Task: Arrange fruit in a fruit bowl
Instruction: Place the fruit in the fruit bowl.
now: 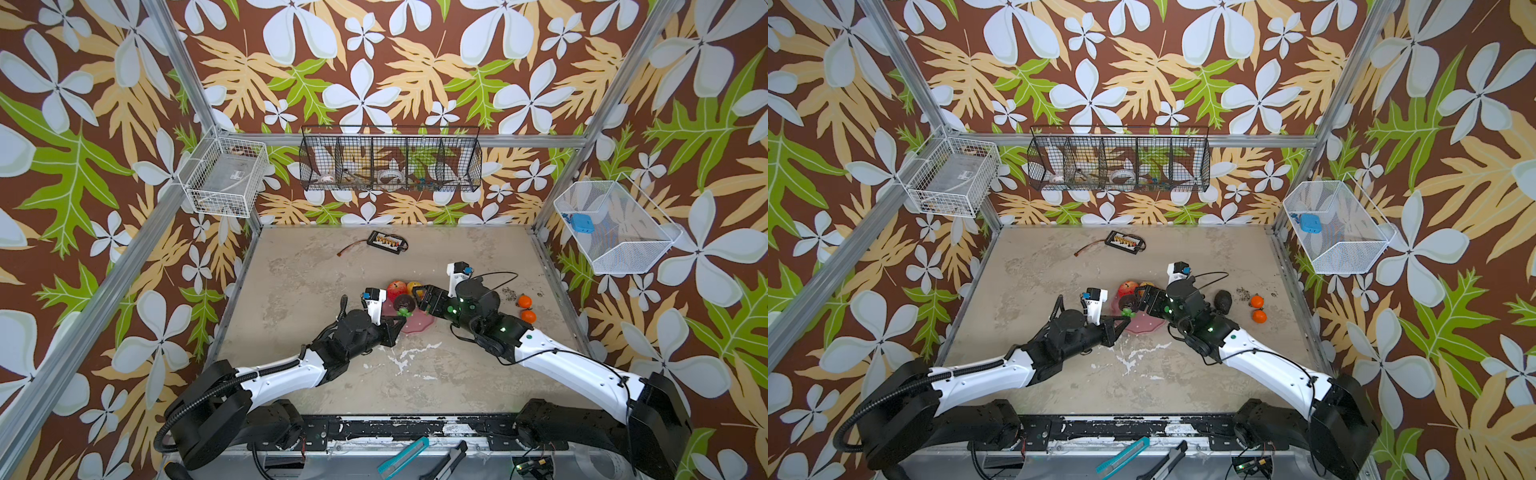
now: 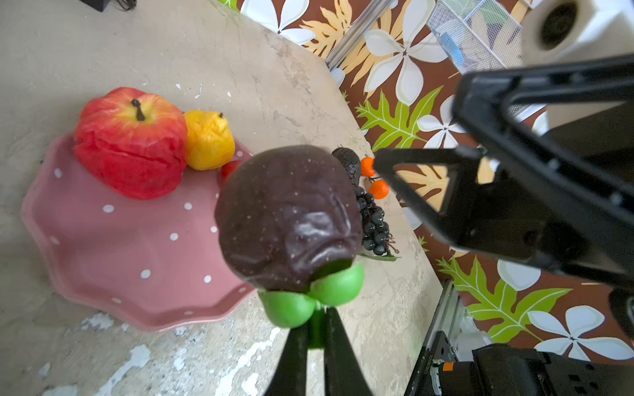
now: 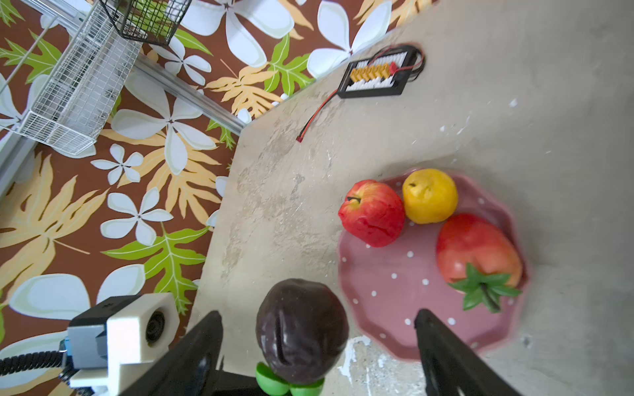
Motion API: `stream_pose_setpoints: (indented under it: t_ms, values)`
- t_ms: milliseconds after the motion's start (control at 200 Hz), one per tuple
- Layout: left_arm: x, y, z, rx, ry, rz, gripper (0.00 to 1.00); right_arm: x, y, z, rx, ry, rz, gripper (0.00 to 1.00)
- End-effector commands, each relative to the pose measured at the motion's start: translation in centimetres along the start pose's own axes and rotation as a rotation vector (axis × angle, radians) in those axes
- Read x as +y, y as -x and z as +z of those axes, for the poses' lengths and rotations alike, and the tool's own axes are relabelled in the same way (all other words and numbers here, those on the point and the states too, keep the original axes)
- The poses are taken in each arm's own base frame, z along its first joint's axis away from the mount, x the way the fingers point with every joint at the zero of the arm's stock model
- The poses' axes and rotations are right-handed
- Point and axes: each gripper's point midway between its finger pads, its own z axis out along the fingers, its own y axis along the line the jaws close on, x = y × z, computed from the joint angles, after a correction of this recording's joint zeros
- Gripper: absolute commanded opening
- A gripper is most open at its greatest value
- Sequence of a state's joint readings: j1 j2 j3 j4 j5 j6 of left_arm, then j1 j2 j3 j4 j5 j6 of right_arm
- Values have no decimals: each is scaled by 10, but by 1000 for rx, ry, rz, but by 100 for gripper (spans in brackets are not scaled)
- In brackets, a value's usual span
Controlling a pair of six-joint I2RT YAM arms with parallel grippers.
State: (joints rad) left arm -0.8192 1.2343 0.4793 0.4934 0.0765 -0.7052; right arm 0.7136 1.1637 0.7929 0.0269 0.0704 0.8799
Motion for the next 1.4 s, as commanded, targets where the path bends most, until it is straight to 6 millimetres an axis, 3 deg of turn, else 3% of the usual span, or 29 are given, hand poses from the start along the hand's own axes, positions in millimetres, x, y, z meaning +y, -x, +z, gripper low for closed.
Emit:
stream_pose_setpoints:
  t_ms: [0, 220, 490, 911, 1396]
  values:
    - [14, -14, -4, 54, 57, -12, 0, -27, 10, -12, -64, -135, -141, 87]
    - [17, -19, -2, 126, 110, -52, 0, -64, 17, -36, -120, -270, -274, 87]
    - [31, -16, 2, 255, 228, -59, 0, -103, 2, -48, -102, -329, -288, 87]
    - [54, 5, 13, 371, 423, -7, 0, -123, -6, -56, -115, -377, -371, 87]
    - [67, -3, 29, 519, 512, 32, 0, -131, -10, -60, -145, -375, -387, 88]
